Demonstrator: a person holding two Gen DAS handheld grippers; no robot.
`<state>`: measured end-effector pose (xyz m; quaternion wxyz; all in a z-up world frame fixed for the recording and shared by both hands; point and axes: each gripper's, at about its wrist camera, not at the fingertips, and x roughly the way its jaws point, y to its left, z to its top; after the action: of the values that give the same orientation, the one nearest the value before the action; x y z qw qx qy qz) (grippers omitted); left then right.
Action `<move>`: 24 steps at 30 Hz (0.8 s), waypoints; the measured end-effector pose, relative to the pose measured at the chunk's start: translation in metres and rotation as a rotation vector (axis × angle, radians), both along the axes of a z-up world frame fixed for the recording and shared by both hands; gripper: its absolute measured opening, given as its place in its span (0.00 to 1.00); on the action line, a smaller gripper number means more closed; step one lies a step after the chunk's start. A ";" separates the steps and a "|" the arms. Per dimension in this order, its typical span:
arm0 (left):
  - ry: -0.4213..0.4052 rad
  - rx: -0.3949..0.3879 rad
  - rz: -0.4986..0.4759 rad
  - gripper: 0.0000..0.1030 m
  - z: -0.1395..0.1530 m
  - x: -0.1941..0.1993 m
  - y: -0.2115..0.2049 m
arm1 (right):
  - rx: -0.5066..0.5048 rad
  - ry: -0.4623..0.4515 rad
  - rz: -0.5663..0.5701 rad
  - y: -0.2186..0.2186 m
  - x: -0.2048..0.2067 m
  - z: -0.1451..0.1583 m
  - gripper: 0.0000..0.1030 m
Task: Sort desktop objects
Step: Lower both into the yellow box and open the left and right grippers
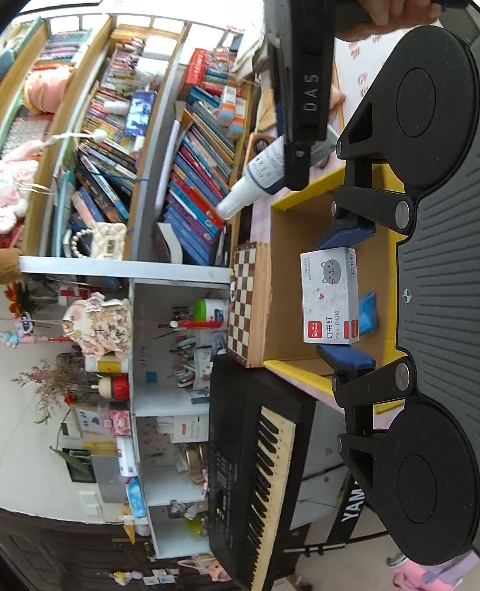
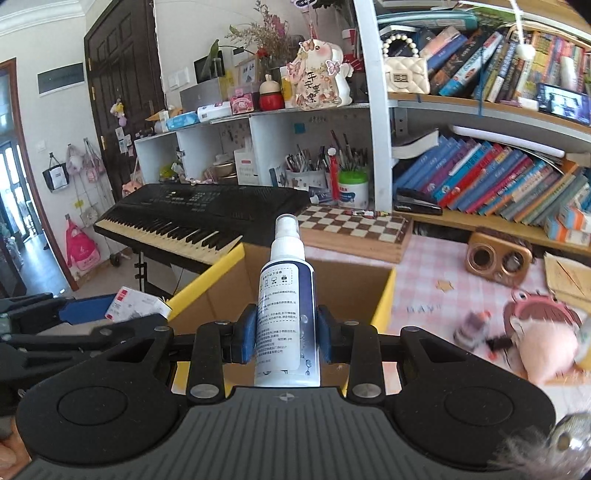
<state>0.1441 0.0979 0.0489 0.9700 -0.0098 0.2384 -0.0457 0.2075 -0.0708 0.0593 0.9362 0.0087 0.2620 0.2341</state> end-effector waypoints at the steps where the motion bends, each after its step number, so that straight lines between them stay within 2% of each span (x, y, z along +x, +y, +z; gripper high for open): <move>1: 0.008 0.001 0.002 0.52 -0.003 0.007 -0.001 | -0.004 0.005 0.009 0.002 0.010 -0.001 0.30; 11: 0.149 0.073 -0.017 0.52 -0.042 0.075 -0.020 | -0.018 0.047 0.055 0.019 0.083 -0.012 0.30; 16: 0.223 0.049 -0.078 0.52 -0.057 0.088 -0.032 | -0.035 0.096 0.093 0.027 0.110 -0.024 0.30; 19: 0.276 0.039 -0.108 0.52 -0.066 0.095 -0.037 | -0.057 0.144 0.154 0.032 0.125 -0.032 0.30; 24: 0.355 0.054 -0.154 0.52 -0.078 0.100 -0.044 | -0.145 0.268 0.326 0.050 0.148 -0.052 0.30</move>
<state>0.2436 0.0538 -0.0288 0.9063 0.0264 0.4071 -0.1107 0.3552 -0.0211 0.0072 0.8410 -0.0703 0.3981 0.3596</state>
